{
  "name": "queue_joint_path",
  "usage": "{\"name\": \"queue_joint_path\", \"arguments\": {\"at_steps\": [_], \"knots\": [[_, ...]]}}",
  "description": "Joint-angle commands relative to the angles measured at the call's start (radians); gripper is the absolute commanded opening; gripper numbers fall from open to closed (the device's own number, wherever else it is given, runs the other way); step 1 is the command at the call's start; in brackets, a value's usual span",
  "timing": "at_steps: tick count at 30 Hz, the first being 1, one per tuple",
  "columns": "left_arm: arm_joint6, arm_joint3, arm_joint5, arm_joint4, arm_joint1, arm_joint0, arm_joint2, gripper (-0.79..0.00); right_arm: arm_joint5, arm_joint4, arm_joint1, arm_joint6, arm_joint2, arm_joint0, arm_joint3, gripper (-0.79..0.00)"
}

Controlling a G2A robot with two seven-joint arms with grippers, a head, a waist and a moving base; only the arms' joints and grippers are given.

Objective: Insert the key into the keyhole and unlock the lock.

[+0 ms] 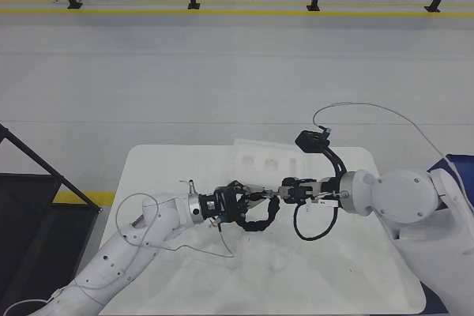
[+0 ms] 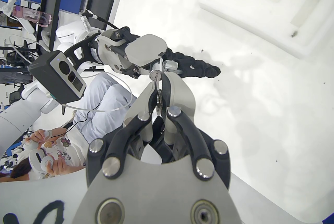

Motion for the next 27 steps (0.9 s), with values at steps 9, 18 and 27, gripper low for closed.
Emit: {"name": "queue_joint_path", "arguments": {"at_steps": [9, 18, 27], "knots": [[-0.002, -0.013, -0.008, 0.023, -0.004, 0.005, -0.003, -0.785, -0.001, -0.001, -0.003, 0.0, -0.042, 0.023, 0.019, -0.785], [0.005, 0.002, -0.023, 0.013, -0.008, 0.008, -0.008, -0.785, -0.007, 0.033, -0.004, -0.029, -0.043, 0.031, 0.036, 0.0], [-0.012, 0.03, -0.093, -0.008, -0.008, -0.001, -0.023, -0.785, -0.173, 0.039, 0.005, -0.021, -0.017, 0.035, 0.046, 0.0]]}}
